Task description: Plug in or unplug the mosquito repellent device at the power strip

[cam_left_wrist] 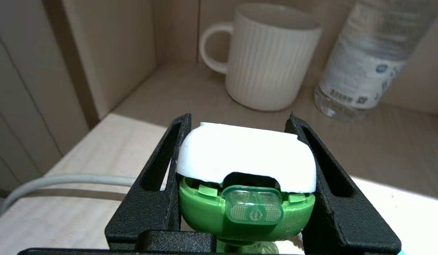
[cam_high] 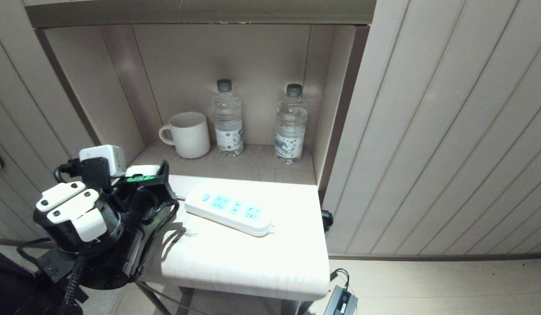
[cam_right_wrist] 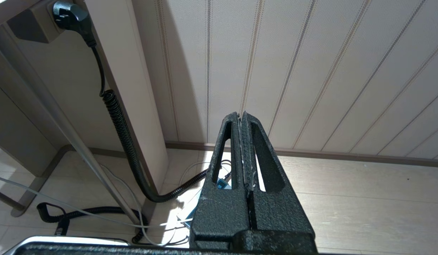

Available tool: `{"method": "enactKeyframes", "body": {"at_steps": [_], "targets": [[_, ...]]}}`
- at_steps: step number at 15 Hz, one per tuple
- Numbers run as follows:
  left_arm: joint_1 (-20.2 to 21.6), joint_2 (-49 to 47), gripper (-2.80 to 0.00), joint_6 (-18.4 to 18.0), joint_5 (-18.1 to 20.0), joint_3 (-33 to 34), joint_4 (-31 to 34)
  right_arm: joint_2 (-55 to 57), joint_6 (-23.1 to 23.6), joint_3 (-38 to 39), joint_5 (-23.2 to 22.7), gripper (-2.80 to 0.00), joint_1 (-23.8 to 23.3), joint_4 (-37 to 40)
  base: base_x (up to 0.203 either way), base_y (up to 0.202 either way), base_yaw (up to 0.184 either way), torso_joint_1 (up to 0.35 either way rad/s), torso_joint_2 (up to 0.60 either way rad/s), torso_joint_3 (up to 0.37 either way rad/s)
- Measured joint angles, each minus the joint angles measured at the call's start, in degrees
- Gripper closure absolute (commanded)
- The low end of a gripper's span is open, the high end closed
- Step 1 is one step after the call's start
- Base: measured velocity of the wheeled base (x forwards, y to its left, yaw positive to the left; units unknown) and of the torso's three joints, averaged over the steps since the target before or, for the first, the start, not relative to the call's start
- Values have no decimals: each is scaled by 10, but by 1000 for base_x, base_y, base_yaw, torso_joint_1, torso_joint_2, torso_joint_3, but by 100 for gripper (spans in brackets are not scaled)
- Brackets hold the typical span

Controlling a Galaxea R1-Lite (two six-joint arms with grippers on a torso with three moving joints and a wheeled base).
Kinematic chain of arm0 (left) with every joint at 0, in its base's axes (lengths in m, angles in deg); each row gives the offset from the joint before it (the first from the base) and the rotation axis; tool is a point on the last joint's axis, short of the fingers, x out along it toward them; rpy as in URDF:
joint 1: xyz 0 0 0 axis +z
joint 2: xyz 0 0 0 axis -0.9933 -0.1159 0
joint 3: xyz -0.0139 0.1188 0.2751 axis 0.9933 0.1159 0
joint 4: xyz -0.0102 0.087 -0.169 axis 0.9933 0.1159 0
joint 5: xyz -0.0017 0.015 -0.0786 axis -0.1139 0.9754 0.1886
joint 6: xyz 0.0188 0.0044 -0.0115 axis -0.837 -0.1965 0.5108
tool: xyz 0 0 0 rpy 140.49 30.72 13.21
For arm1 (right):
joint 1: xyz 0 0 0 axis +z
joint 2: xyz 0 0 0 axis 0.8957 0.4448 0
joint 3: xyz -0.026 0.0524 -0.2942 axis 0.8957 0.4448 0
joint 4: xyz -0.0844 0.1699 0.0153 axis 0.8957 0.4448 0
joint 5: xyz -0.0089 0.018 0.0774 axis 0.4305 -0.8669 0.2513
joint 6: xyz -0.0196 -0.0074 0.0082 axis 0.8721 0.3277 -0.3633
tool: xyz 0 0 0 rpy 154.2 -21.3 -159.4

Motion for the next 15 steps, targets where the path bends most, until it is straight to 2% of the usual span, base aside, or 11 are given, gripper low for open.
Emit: {"method": "enactKeyframes", "body": {"at_steps": [5, 9, 15], "targets": [[-11, -14, 0, -2, 2, 4, 6, 0, 0, 0, 0, 0, 0, 0, 0, 0, 0, 0, 0, 0], [-11, 11, 0, -5, 10, 3, 79, 0, 0, 0, 0, 0, 0, 0, 0, 0, 0, 0, 0, 0], [3, 19, 0, -11, 25, -1, 115, 0, 0, 0, 0, 0, 0, 0, 0, 0, 0, 0, 0, 0]]}}
